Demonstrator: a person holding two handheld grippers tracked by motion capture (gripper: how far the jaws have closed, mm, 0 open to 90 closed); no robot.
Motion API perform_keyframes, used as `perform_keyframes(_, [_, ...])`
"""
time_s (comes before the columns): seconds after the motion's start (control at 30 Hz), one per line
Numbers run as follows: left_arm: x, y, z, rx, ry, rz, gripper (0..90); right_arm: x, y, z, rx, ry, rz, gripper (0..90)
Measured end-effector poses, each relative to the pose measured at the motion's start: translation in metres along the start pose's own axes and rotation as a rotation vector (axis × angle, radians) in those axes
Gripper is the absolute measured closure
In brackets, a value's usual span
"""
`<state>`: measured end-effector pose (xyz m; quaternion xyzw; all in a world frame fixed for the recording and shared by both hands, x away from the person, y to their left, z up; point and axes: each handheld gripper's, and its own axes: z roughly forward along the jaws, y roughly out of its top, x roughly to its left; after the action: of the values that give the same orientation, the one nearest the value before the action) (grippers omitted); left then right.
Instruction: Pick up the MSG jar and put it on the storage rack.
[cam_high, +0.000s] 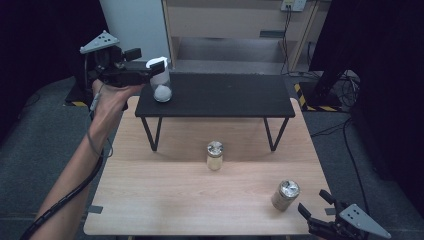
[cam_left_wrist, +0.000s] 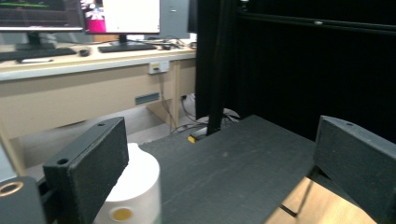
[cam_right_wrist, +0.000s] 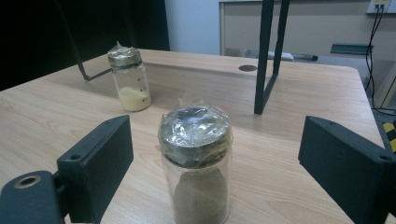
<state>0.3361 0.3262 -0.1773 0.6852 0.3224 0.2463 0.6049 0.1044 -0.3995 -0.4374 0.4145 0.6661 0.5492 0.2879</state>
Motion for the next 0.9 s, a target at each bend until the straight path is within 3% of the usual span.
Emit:
perform_keyframes(0.23, [-0.005, -0.009, -0.015, -0.002, -0.077, 0.022, 2.7, 0.000, 0.000, 0.000, 0.002, 0.001, -0.003, 10.7])
perform_keyframes(0.47, [-0.010, -0.028, -0.030, -0.019, -0.144, 0.026, 2.8, 0.001, 0.001, 0.001, 0.004, 0.002, -0.006, 10.7])
perform_keyframes(0.7, [-0.015, -0.048, -0.045, -0.034, -0.182, 0.038, 3.0, 0.001, 0.001, 0.001, 0.006, 0.001, -0.006, 10.7])
perform_keyframes(0.9, [-0.023, -0.067, -0.061, -0.046, -0.191, 0.058, 3.2, 0.001, 0.001, 0.001, 0.007, 0.001, -0.007, 10.7])
